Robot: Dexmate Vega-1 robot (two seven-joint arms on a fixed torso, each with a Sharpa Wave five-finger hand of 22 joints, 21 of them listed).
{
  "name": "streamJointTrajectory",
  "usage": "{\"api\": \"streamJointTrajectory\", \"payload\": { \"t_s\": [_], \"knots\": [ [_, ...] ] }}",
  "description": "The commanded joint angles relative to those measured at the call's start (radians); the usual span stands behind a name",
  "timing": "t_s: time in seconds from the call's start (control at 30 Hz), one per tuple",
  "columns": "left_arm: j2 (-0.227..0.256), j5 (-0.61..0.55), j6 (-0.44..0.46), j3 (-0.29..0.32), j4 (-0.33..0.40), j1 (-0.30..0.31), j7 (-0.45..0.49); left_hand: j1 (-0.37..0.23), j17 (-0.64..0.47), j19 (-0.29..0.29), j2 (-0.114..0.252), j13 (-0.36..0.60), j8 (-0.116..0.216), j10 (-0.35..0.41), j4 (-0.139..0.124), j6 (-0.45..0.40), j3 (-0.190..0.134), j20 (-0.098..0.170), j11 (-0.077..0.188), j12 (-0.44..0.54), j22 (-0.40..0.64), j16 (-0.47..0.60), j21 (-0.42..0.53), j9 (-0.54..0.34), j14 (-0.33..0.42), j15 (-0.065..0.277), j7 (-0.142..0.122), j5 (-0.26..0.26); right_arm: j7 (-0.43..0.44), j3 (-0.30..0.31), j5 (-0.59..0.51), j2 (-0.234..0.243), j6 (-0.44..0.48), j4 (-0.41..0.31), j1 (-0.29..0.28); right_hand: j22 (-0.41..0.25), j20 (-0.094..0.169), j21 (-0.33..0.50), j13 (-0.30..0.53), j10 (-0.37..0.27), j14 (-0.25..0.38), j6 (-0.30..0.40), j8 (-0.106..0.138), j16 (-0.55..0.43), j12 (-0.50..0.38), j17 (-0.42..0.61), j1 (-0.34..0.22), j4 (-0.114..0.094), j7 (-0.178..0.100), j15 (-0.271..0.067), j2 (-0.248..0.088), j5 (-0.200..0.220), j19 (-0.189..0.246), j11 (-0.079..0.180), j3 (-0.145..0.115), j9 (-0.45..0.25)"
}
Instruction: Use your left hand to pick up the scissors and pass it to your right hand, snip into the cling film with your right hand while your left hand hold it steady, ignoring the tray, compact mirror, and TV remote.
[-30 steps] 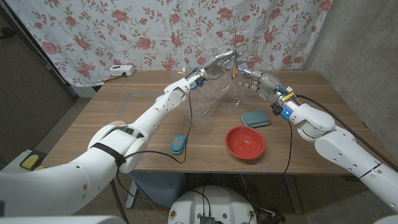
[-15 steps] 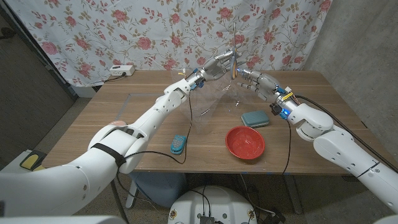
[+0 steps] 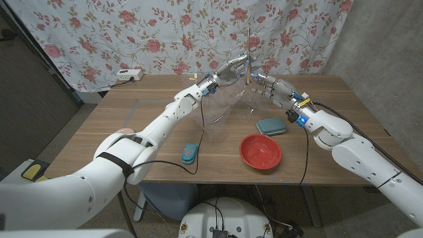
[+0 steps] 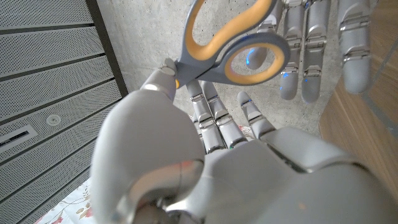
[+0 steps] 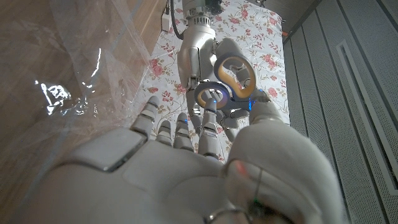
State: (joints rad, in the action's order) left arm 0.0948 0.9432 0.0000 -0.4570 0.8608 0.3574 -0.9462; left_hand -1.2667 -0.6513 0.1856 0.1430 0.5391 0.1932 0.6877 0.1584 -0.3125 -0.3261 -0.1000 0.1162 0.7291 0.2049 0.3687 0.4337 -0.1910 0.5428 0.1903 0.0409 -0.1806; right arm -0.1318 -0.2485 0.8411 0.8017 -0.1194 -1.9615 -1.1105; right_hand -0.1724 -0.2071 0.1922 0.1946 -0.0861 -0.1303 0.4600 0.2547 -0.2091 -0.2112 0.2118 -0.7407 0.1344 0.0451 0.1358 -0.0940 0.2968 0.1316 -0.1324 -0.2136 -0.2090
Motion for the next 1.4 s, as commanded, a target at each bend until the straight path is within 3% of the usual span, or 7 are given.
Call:
{"api": "streamJointTrajectory", "payload": {
  "t_s": [0.03,0.13,0.37,0.87,1.4],
  "knots": [
    [-0.001,0.003,0.009,0.000,0.006,0.002,0.003,-0.001,-0.002,0.000,0.010,0.007,0.007,0.090,-0.004,-0.007,0.000,0.001,0.095,0.003,0.001,0.000,0.005,-0.001,-0.014,0.035,0.000,-0.005,0.003,-0.004,0.014,-0.013,0.002,0.011,0.006,-0.001,0.014,0.001,0.004,-0.010,0.000,0.039,0.011,-0.004,-0.004,0.002,0.009,-0.005,-0.015,-0.013,-0.012,0.002,0.001,0.021,-0.008,-0.002],
    [-0.001,0.003,0.011,-0.001,0.008,0.004,0.005,-0.002,-0.003,0.000,0.010,0.007,0.007,0.090,-0.003,-0.007,0.000,0.002,0.095,0.004,0.001,0.000,0.006,-0.001,-0.013,0.035,-0.001,-0.005,0.002,-0.007,0.014,-0.013,0.008,0.013,0.013,-0.001,0.025,0.002,0.004,-0.016,0.000,0.043,0.010,-0.004,-0.005,0.002,0.003,-0.003,-0.021,-0.022,-0.024,0.001,0.003,0.027,-0.015,-0.002],
    [-0.003,0.002,0.013,-0.002,0.003,0.002,0.004,0.000,-0.004,0.000,0.010,0.006,0.007,0.090,-0.004,-0.007,0.001,0.001,0.095,0.003,0.001,-0.001,0.006,-0.001,-0.012,0.033,-0.001,-0.005,-0.015,-0.018,0.012,-0.019,0.004,0.030,0.028,-0.001,0.023,0.002,0.004,-0.014,0.000,0.041,0.006,-0.005,-0.003,0.001,-0.001,0.000,-0.013,-0.022,-0.028,-0.002,0.004,0.028,-0.019,-0.001],
    [-0.022,-0.004,0.004,-0.003,-0.047,-0.016,-0.016,0.001,-0.005,-0.001,0.011,0.007,0.007,0.092,-0.005,-0.008,0.000,0.001,0.095,0.004,0.001,-0.005,0.007,-0.001,-0.012,0.034,-0.002,-0.005,-0.021,-0.019,0.015,-0.018,0.004,0.034,0.028,0.000,0.019,0.001,0.004,-0.009,-0.004,0.026,-0.007,-0.003,0.000,0.000,0.002,0.004,-0.002,-0.017,-0.024,-0.009,0.003,0.027,-0.018,0.000],
    [-0.030,-0.002,0.007,0.001,-0.038,-0.003,-0.014,0.000,-0.009,-0.002,0.010,0.004,0.008,0.092,-0.003,-0.010,0.000,0.000,0.098,0.002,0.001,-0.005,0.008,-0.001,-0.013,0.034,-0.009,-0.005,-0.012,-0.015,0.034,-0.017,0.015,0.021,0.014,0.000,0.016,0.001,0.004,-0.010,-0.001,0.032,-0.010,-0.004,0.001,-0.001,-0.003,0.013,-0.003,-0.016,-0.012,-0.013,0.004,0.027,-0.018,0.002]
  ]
}}
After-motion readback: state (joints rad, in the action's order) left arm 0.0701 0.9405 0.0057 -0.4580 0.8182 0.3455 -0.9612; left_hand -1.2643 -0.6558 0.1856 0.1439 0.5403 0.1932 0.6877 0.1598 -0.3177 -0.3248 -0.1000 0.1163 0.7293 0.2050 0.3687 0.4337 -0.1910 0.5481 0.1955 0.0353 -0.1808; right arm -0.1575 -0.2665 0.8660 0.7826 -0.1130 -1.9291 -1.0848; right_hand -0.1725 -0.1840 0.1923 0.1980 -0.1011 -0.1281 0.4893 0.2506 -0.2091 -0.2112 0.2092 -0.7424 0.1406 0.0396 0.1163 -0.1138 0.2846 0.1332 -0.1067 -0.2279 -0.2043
